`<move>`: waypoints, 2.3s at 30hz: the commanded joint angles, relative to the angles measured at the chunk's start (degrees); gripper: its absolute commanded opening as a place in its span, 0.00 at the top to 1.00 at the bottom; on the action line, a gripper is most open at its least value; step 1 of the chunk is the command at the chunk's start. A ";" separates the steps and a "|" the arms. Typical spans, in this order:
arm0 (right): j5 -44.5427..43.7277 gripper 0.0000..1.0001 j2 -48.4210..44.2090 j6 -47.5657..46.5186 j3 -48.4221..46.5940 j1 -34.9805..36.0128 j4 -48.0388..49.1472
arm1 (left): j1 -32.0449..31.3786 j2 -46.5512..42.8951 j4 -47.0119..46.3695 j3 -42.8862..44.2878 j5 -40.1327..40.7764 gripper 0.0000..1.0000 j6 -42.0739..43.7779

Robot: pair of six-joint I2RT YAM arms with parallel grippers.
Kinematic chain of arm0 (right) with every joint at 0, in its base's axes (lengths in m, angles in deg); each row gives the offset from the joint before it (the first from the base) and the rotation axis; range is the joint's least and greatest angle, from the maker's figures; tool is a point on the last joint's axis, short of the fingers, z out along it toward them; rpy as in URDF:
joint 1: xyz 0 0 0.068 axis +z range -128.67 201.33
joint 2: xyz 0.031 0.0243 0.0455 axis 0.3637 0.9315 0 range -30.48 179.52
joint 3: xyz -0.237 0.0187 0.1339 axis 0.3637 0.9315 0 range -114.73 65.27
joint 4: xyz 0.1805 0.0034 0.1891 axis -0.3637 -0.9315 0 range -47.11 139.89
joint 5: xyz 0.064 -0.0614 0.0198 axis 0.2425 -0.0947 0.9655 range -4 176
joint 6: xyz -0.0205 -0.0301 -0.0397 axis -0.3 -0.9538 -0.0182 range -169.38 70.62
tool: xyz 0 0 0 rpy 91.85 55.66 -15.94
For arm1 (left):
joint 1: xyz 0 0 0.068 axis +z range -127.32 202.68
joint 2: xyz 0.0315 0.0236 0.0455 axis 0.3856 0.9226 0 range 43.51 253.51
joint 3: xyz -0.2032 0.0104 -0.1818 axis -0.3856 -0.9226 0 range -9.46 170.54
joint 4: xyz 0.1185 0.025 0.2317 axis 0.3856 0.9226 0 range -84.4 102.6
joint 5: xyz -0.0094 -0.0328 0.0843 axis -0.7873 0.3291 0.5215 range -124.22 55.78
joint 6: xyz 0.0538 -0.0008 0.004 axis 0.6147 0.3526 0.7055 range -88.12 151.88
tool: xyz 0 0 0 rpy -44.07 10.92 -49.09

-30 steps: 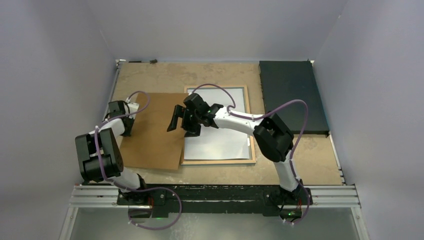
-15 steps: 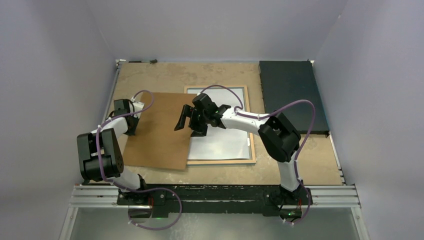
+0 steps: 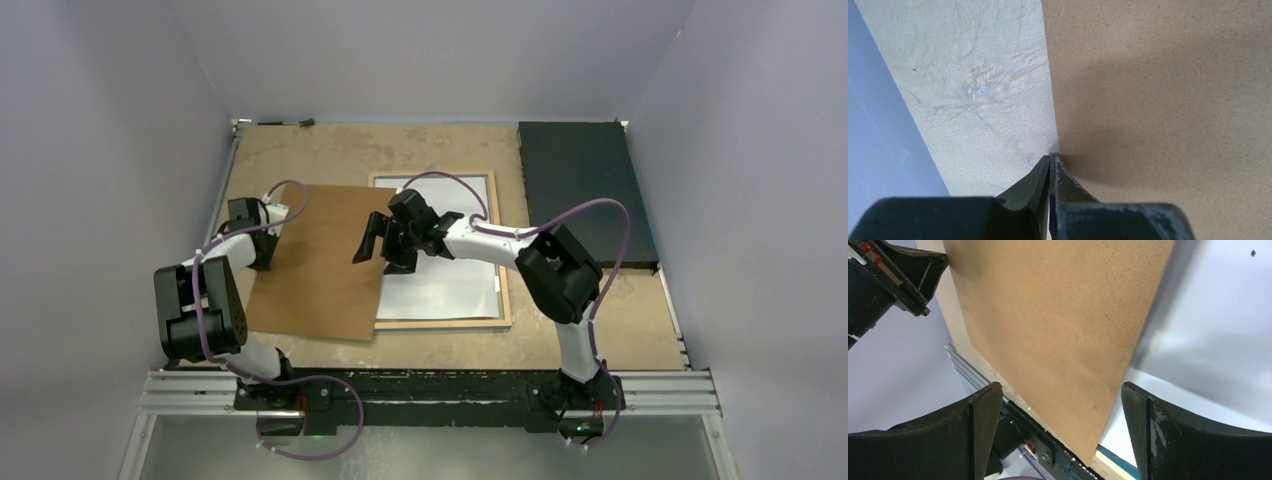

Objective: Put the photo into the frame

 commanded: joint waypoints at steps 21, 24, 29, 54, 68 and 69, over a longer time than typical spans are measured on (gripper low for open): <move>-0.71 0.26 -1.76 -3.28 2.95 -0.47 1.94 | -0.64 2.11 5.03 -1.31 -2.35 1.00 -0.42; -1.29 0.26 -2.79 -4.21 4.07 -0.73 2.94 | -0.63 2.11 5.21 -1.05 -2.04 1.00 -0.52; -1.71 0.25 -2.42 -5.38 4.81 -0.75 3.83 | -0.64 1.60 6.02 -0.64 -1.76 1.00 -0.57; 3.89 0.41 -2.57 -2.23 5.28 -0.70 15.44 | -0.57 0.68 7.11 -1.72 -3.29 1.00 -0.65; 7.68 0.42 -6.66 -1.08 8.76 -0.45 28.27 | -0.72 1.01 6.97 -1.90 -4.91 1.00 -0.82; 7.93 0.42 -6.22 -1.11 8.42 -0.33 28.16 | -0.65 1.09 6.99 -1.93 -4.96 1.00 -0.76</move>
